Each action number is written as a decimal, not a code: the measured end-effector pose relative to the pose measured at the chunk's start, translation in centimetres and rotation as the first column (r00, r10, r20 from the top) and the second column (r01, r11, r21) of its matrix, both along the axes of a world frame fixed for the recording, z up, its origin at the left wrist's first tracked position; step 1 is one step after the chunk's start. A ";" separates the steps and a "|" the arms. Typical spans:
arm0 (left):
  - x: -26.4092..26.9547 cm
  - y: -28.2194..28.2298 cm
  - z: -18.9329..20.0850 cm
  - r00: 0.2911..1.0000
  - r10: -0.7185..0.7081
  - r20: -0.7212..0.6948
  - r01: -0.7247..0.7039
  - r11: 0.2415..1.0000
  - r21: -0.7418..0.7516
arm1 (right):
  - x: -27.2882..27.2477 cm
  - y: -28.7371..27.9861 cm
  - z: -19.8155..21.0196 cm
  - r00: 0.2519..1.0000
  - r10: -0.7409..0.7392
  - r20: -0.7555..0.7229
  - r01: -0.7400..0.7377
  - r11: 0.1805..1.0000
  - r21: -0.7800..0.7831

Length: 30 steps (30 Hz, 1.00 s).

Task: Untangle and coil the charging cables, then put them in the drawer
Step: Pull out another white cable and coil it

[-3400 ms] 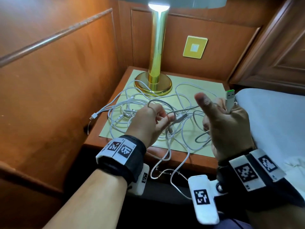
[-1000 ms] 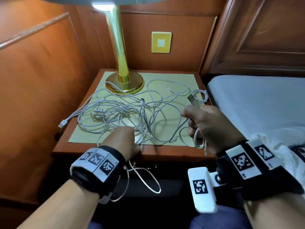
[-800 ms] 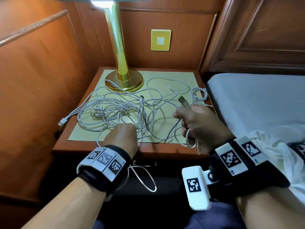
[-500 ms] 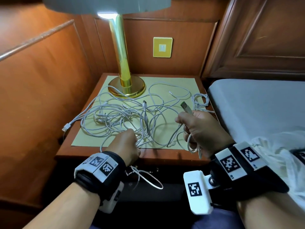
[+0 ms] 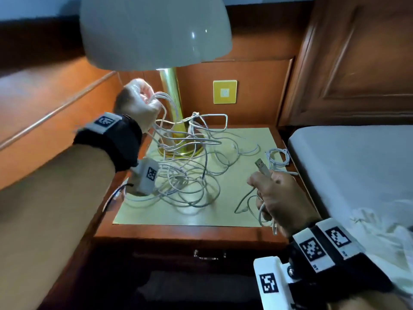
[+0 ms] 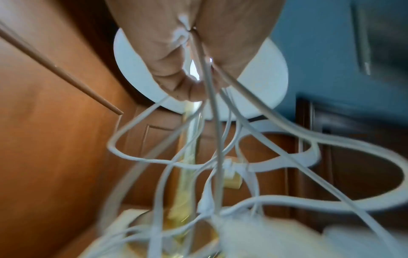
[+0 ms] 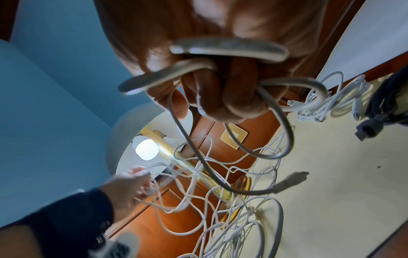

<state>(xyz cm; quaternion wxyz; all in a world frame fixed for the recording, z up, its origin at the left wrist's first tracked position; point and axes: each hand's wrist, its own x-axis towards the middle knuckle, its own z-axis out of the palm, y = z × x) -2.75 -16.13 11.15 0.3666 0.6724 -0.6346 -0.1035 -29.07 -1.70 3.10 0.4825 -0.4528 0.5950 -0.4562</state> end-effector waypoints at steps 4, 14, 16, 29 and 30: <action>0.2 -0.7 -4.9 0.943 -0.010 0.334 -0.003 0.999 0.037 | 0.2 -0.2 -0.3 1.000 0.006 0.005 -0.006 1.000 -0.027; 0.7 4.6 -7.7 0.973 -0.188 0.134 0.121 0.909 0.399 | 1.4 0.4 -0.6 0.997 0.079 -0.020 -0.080 0.996 -0.045; 0.7 6.4 -6.5 0.974 -0.188 0.129 0.129 0.920 0.369 | 1.9 1.1 -0.3 0.994 0.113 -0.009 -0.113 0.993 -0.040; -2.3 32.7 -0.9 0.732 -0.557 -0.392 0.643 0.756 0.126 | 5.7 17.1 5.7 0.908 0.050 0.415 -0.013 0.996 -0.091; -2.1 34.2 -0.5 0.711 -0.571 -0.411 0.661 0.742 0.111 | 5.8 18.2 6.0 0.899 0.034 0.437 -0.002 0.997 -0.075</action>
